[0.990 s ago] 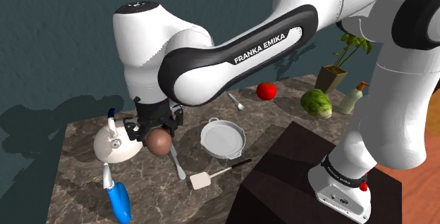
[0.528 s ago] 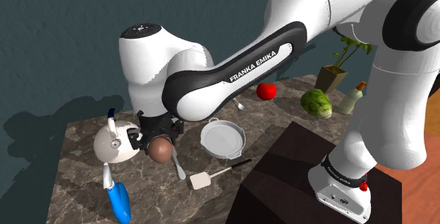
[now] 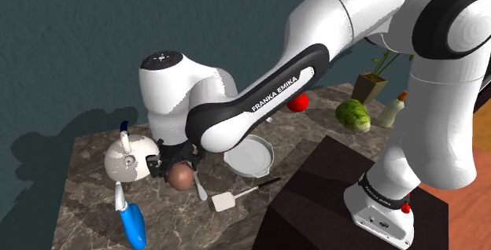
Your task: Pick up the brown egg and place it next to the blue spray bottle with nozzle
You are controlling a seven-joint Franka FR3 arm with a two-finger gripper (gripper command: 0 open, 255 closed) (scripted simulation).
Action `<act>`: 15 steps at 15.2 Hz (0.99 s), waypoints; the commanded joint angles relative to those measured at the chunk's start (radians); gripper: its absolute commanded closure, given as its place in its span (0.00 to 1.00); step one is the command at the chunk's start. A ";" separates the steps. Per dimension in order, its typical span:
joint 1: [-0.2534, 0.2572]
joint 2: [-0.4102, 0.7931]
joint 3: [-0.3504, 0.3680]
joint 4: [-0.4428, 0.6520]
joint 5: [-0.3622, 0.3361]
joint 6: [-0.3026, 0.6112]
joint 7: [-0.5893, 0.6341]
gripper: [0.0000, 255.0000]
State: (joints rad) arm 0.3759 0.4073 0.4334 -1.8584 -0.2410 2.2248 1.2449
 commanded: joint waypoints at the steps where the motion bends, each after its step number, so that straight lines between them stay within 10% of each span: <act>1: 0.004 0.019 -0.006 -0.002 -0.011 0.020 0.006 1.00; 15: 0.035 0.140 -0.049 -0.024 -0.080 0.156 0.053 1.00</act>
State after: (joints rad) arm 0.4093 0.5387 0.3879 -1.8816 -0.3160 2.3700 1.2951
